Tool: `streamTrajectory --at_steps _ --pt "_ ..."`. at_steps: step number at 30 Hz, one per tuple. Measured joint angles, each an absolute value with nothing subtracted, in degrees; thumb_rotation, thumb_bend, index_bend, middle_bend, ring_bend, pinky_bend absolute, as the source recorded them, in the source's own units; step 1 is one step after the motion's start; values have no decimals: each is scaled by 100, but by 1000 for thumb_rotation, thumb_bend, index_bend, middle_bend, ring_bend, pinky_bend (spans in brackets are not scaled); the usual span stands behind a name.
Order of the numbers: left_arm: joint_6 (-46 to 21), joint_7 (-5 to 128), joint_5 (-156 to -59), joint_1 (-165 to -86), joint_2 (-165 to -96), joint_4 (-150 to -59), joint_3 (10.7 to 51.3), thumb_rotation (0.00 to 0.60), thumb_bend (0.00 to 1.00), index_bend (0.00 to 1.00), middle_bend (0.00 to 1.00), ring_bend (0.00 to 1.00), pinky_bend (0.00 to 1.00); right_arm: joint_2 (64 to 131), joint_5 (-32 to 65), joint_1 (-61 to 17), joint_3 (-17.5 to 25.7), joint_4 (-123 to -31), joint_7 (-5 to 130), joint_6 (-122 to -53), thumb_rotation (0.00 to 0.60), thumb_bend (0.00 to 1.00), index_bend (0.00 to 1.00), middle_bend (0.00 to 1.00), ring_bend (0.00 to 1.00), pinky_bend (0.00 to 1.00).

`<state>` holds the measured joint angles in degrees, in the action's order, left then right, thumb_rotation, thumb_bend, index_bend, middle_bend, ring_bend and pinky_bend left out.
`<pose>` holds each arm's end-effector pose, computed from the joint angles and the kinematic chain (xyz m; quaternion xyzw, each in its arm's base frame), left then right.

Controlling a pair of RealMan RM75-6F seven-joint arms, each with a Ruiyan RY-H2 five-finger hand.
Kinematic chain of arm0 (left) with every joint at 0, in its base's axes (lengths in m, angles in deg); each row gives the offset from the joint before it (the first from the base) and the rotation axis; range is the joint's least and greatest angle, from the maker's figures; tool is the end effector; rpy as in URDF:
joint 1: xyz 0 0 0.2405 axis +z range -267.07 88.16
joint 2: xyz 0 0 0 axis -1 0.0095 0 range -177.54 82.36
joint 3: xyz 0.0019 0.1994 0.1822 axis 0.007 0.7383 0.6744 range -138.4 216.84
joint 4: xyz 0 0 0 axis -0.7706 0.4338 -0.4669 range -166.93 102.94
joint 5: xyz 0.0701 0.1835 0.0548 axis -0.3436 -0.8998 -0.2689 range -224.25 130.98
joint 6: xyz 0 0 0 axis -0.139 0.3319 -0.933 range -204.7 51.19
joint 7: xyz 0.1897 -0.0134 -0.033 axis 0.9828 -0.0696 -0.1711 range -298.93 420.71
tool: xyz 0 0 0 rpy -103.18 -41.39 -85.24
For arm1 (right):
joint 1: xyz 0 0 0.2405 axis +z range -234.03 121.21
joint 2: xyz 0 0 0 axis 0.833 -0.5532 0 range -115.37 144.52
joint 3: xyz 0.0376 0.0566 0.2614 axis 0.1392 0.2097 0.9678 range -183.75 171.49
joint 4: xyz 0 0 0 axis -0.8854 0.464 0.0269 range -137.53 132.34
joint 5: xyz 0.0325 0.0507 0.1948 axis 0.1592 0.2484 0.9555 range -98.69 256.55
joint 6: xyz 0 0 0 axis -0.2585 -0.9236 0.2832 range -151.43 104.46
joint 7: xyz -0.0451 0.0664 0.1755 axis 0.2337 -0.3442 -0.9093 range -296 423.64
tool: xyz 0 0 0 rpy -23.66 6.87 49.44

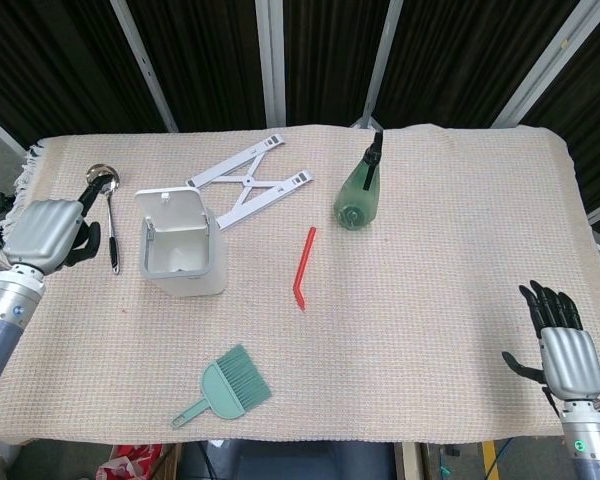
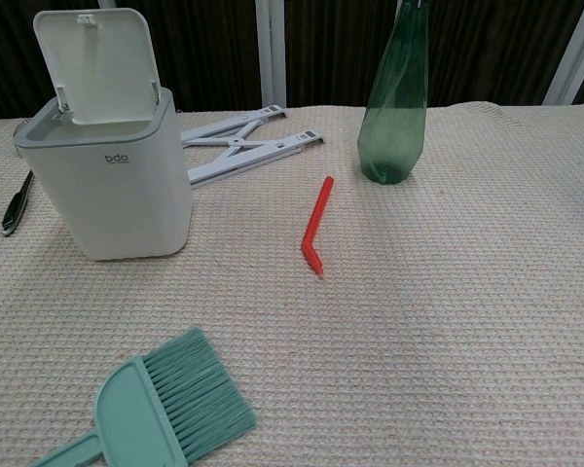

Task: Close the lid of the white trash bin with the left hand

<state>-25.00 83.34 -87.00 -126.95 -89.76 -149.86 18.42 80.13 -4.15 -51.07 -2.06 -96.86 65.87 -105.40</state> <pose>-0.1548 0.3866 0.2144 -0.6590 -0.4191 -0.3308 0.5297 -0.3208 -0.2366 0.1561 0.5849 -0.4140 0.3807 0.5844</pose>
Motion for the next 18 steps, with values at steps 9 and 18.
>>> streamTrajectory --at_steps 9,18 --pt "-2733 9173 -6905 -13901 -9040 -14890 2031 600 701 0 1000 934 950 7980 -385 -5104 -200 -9695 6489 -10505 600 227 0 0 0 11" --pt "-2774 9583 -5650 -14863 -9436 -14588 2332 600 702 46 1000 935 950 7974 -314 -5086 -180 -9700 6426 -10444 600 227 0 0 0 11"
